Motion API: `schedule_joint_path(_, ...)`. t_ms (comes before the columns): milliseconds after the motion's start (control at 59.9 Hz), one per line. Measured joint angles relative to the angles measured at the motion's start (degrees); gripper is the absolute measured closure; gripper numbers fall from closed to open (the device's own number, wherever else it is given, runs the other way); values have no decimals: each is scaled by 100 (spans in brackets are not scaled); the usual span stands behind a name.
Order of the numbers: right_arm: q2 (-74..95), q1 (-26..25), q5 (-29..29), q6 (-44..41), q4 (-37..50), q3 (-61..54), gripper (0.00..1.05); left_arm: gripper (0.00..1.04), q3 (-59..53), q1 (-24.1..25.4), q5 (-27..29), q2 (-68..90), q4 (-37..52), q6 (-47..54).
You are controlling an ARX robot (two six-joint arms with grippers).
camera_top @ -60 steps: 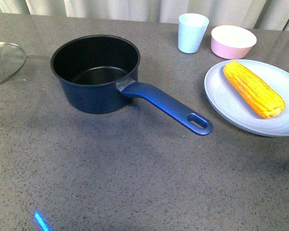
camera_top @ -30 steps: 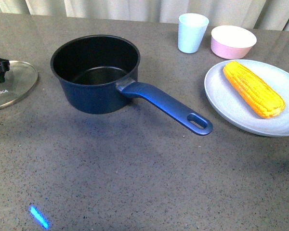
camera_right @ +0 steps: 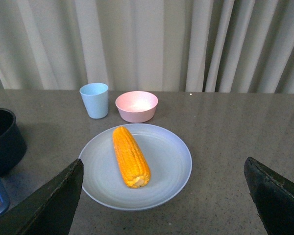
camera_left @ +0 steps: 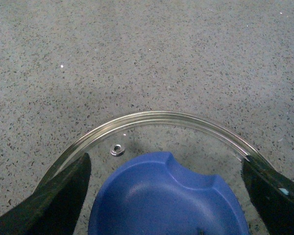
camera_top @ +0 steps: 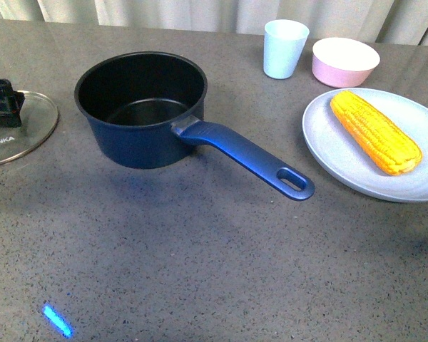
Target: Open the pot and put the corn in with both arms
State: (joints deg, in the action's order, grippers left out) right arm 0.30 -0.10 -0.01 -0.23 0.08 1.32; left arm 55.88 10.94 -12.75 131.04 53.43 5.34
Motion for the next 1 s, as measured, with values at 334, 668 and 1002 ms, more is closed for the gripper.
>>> schedule_joint_path(334,0,0,2,2,0,0,9,9,-566,140,-168,-1128,-151,131)
schedule_joint_path(668,2,0,0,2,0,0,9,42,-2218,61,181,-2562,1816,-409)
schedule_joint_path(1002,0,0,0,2,0,0,9,99,-3860,-389,588,-4190,1762,-503)
